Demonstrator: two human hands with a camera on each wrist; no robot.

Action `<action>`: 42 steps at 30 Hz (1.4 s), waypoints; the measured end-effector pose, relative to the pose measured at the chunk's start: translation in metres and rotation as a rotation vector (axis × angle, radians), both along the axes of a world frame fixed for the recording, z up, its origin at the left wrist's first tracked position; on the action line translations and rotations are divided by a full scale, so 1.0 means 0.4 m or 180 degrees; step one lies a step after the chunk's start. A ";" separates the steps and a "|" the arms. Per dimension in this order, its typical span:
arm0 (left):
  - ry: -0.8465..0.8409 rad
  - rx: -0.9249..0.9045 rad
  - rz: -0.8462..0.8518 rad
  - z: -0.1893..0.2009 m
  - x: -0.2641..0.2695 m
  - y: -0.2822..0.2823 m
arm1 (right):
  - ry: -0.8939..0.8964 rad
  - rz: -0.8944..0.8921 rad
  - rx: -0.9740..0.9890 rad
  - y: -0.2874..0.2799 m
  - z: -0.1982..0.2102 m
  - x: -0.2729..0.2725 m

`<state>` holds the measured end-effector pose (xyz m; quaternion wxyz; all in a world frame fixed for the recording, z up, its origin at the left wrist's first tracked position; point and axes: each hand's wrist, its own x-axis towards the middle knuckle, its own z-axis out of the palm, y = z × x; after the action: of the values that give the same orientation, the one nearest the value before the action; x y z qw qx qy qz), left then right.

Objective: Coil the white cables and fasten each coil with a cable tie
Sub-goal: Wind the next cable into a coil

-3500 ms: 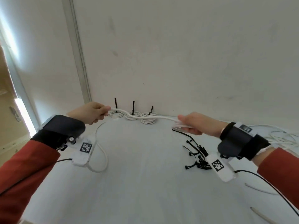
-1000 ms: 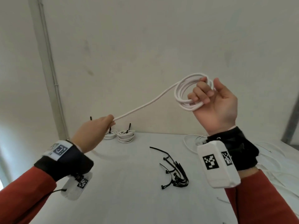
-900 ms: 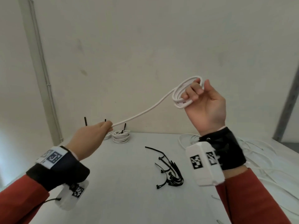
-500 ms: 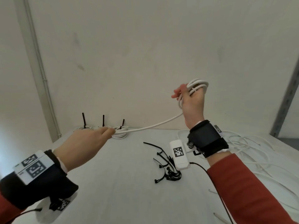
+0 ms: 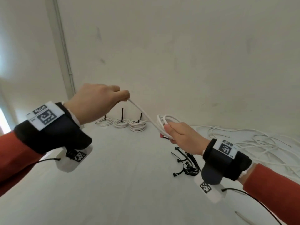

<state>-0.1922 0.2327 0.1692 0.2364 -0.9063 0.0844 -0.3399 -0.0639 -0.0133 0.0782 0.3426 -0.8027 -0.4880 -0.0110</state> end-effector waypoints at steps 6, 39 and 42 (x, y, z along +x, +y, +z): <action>-0.0004 -0.0272 -0.0211 -0.013 0.052 0.039 | 0.0590 0.0509 0.0630 -0.003 0.006 -0.071; -0.0766 0.0732 -0.0716 -0.145 -0.028 -0.162 | 0.0925 0.0277 0.1615 0.083 0.096 -0.017; -0.1024 0.0730 -0.0970 -0.132 -0.021 -0.143 | 0.0811 0.0556 0.1065 0.097 0.063 -0.040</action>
<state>-0.2007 0.1753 0.1165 0.2941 -0.7846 0.2193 -0.4998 -0.0800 0.0256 0.1033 0.5295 -0.6843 -0.4998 0.0394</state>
